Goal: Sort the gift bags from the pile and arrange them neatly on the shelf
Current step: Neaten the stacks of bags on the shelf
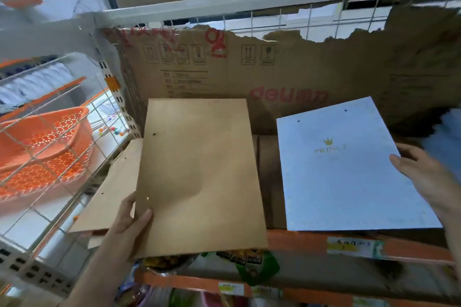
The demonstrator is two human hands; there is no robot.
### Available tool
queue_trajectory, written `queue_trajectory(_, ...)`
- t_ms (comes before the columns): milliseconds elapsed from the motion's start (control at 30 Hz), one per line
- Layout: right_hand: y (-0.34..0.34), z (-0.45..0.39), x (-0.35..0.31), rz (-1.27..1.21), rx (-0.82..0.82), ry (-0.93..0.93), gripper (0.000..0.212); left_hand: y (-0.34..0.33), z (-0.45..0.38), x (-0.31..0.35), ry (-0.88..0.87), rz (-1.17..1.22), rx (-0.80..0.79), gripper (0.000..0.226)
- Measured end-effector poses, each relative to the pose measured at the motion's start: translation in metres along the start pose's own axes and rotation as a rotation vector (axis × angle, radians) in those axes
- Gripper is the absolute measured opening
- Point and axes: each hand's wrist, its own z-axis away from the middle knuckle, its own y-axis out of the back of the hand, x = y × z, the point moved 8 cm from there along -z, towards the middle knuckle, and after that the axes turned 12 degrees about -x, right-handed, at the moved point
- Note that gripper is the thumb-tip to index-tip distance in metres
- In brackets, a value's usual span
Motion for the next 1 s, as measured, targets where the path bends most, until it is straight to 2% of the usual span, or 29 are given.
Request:
queue_trajectory(33, 0.011, 0.008, 0.001, -0.007, 0.01, 0.011, 0.04, -0.014, -0.002, -0.003, -0.014, -0.024, -0.013, 0.036)
queue_trajectory(67, 0.023, 0.015, 0.002, 0.0, 0.016, 0.032, 0.051, -0.029, -0.006, -0.007, -0.021, -0.031, -0.034, 0.033)
queue_trajectory(133, 0.065, 0.021, 0.018, 0.012, 0.066, 0.064, 0.084, -0.061, -0.011, -0.015, -0.014, -0.005, -0.074, 0.03)
queue_trajectory(167, 0.087, 0.025, 0.029, 0.018, 0.114, 0.056, 0.085, -0.076, -0.015, -0.02, 0.0, 0.0, -0.092, 0.031)
queue_trajectory(200, 0.101, 0.029, 0.031, 0.031, 0.144, 0.06, 0.072, -0.089, -0.017, -0.025, 0.018, -0.003, -0.11, 0.032)
queue_trajectory(267, 0.133, 0.045, 0.035, 0.01, 0.206, 0.06, 0.022, -0.121, -0.021, -0.034, 0.063, 0.0, -0.161, 0.037)
queue_trajectory(300, 0.152, 0.05, 0.041, 0.004, 0.25, 0.064, 0.011, -0.139, -0.02, -0.039, 0.085, 0.014, -0.186, 0.036)
queue_trajectory(333, 0.171, 0.057, 0.048, -0.015, 0.269, 0.061, 0.021, -0.155, -0.02, -0.046, 0.11, 0.037, -0.201, 0.035)
queue_trajectory(400, 0.205, 0.071, 0.062, -0.018, 0.313, 0.057, 0.066, -0.187, -0.018, -0.056, 0.151, 0.048, -0.201, 0.032)
queue_trajectory(433, 0.231, 0.072, 0.075, -0.015, 0.325, 0.049, 0.078, -0.203, -0.016, -0.059, 0.163, 0.037, -0.204, 0.031)
queue_trajectory(700, 0.336, 0.118, 0.09, -0.06, 0.349, -0.019, 0.105, -0.31, -0.021, -0.083, 0.114, -0.116, -0.204, 0.026)
queue_trajectory(800, 0.359, 0.123, 0.093, -0.057, 0.31, -0.018, 0.112, -0.331, -0.031, -0.097, 0.131, -0.203, -0.154, 0.039)
queue_trajectory(867, 0.373, 0.125, 0.096, -0.047, 0.325, -0.025, 0.092, -0.343, -0.035, -0.1, 0.121, -0.253, -0.102, 0.044)
queue_trajectory(933, 0.378, 0.124, 0.091, -0.027, 0.311, -0.018, 0.044, -0.352, -0.038, -0.097, 0.083, -0.371, -0.034, 0.04)
queue_trajectory(967, 0.388, 0.118, 0.097, -0.009, 0.322, -0.024, 0.027, -0.357, -0.04, -0.094, 0.061, -0.441, -0.008, 0.037)
queue_trajectory(1000, 0.394, 0.114, 0.1, 0.009, 0.323, -0.031, 0.022, -0.361, -0.041, -0.093, 0.05, -0.511, 0.011, 0.037)
